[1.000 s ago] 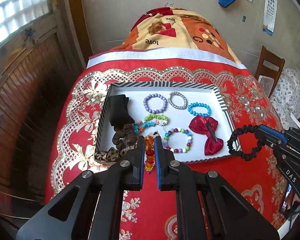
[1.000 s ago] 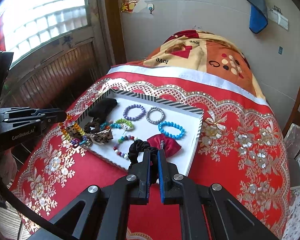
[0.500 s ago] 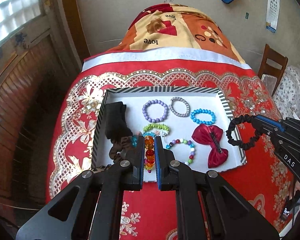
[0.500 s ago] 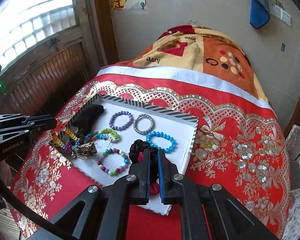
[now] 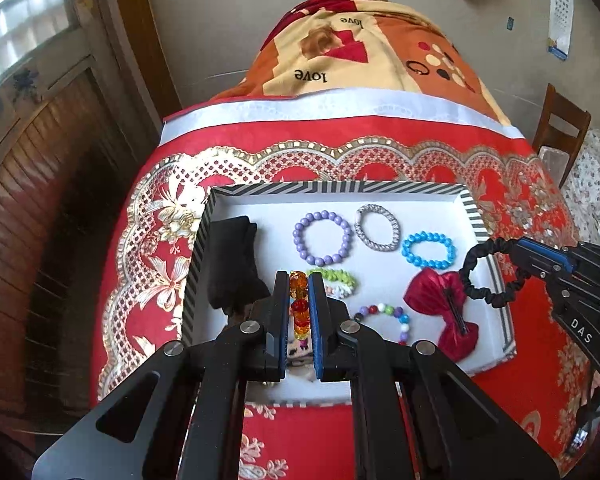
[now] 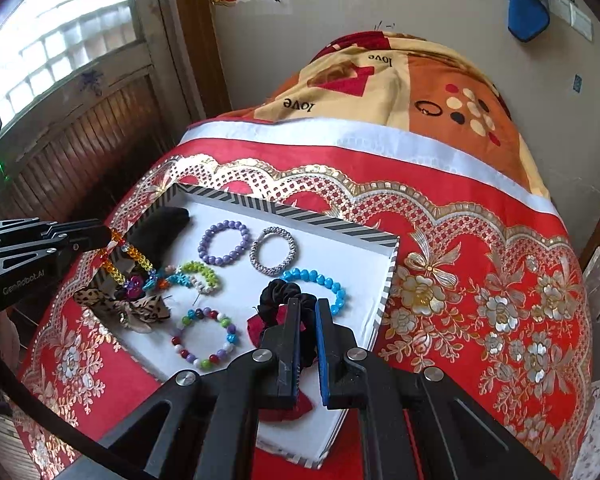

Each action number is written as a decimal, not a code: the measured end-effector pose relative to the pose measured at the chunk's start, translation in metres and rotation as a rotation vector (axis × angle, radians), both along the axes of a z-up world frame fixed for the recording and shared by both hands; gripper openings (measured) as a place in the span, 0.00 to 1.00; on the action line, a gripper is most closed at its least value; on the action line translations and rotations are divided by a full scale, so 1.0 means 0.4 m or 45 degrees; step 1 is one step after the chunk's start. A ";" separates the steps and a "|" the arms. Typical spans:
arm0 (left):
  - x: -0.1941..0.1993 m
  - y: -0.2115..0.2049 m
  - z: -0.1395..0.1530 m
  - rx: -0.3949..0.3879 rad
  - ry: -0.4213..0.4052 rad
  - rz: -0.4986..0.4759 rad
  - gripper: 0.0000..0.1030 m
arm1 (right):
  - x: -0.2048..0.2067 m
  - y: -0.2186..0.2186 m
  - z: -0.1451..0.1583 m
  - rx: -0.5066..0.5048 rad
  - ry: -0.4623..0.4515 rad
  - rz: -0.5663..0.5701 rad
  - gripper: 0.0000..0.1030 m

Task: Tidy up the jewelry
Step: 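Carry the black scrunchie and orange bracelet over the white box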

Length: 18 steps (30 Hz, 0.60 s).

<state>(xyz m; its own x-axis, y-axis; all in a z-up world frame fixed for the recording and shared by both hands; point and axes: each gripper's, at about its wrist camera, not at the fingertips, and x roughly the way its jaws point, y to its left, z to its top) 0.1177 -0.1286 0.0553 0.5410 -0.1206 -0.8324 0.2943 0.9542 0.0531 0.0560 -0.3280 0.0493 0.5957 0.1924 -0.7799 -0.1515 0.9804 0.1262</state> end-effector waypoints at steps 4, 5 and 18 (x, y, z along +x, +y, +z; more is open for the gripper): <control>0.039 -0.003 -0.011 0.012 0.009 0.015 0.08 | 0.037 -0.011 -0.015 0.014 0.013 -0.006 0.06; 0.046 -0.002 -0.013 0.012 0.012 0.019 0.08 | 0.045 -0.013 -0.017 0.017 0.016 -0.007 0.06; 0.200 0.008 -0.055 -0.048 0.099 0.122 0.08 | 0.198 -0.045 -0.097 0.147 0.100 -0.061 0.06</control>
